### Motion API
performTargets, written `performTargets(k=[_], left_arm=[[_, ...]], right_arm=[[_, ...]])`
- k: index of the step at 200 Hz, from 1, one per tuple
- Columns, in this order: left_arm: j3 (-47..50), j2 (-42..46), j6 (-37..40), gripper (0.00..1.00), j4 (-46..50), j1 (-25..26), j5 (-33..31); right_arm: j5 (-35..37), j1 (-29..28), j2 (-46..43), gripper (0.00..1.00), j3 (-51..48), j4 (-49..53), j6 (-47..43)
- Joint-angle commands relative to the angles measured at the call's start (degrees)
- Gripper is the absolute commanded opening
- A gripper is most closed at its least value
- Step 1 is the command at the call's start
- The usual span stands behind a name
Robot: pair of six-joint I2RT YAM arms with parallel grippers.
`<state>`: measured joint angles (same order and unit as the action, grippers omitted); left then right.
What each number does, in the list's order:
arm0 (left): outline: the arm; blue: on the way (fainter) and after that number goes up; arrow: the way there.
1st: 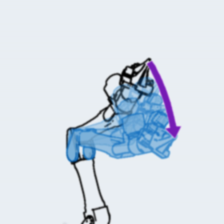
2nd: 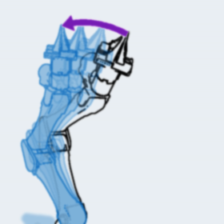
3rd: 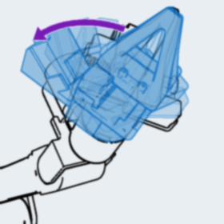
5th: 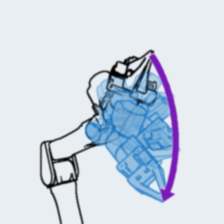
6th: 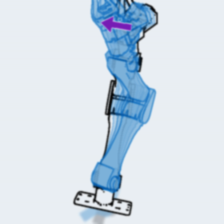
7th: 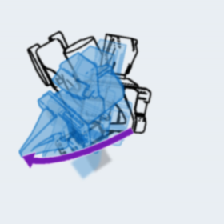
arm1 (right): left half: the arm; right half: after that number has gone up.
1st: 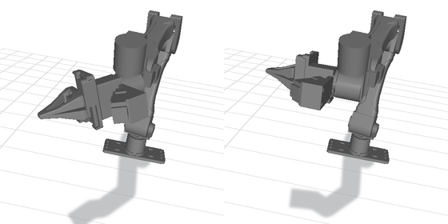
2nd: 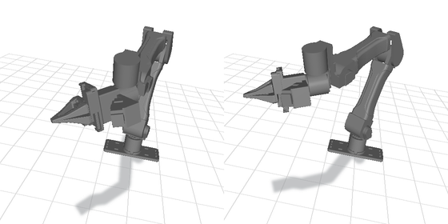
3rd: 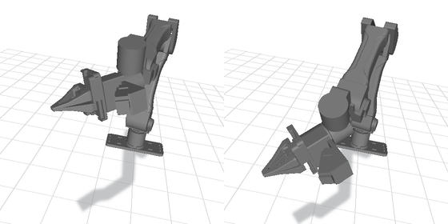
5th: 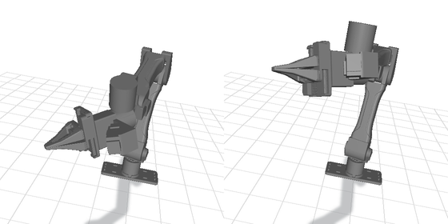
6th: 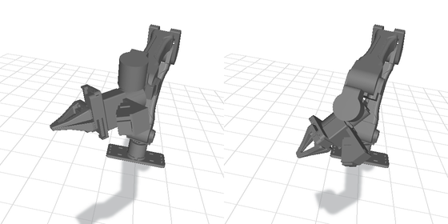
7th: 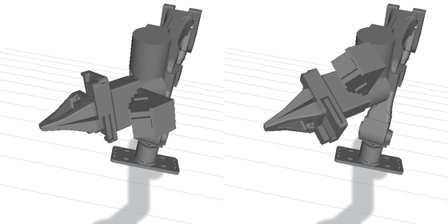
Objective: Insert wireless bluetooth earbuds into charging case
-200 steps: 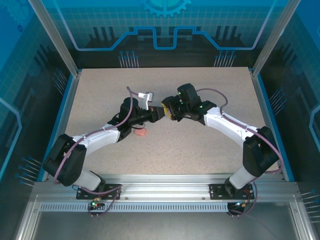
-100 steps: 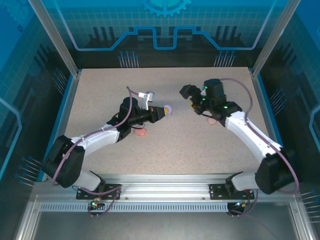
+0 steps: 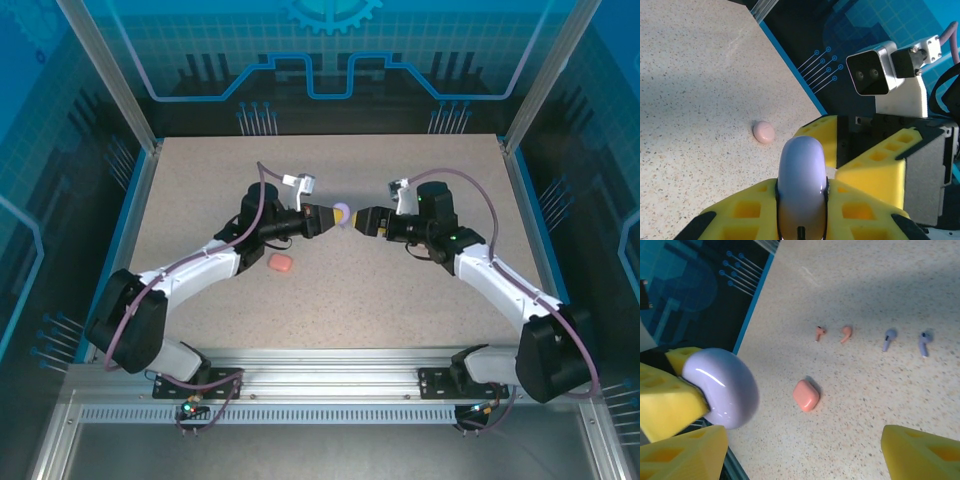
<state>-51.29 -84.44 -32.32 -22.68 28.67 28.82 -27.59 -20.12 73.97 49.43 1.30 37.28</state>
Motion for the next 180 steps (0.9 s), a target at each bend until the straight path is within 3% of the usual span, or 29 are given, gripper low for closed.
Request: performTargets(k=[1, 69, 180], left_arm=[[-1.8, -1.04, 1.95, 0.0, 0.96, -0.02, 1.77], [-1.71, -0.54, 1.82, 0.0, 0.43, -0.02, 2.75], [-0.75, 0.52, 0.59, 0.0, -1.48, 0.09, 2.73]], right_arm=[[-2.56, -1.39, 0.92, 0.81, 0.62, -3.5, -2.42], [1.77, -1.05, 5.71, 0.75, 2.7, -2.83, -1.54], [0.5, 1.57, 8.47, 0.72, -0.29, -6.0, 1.46]])
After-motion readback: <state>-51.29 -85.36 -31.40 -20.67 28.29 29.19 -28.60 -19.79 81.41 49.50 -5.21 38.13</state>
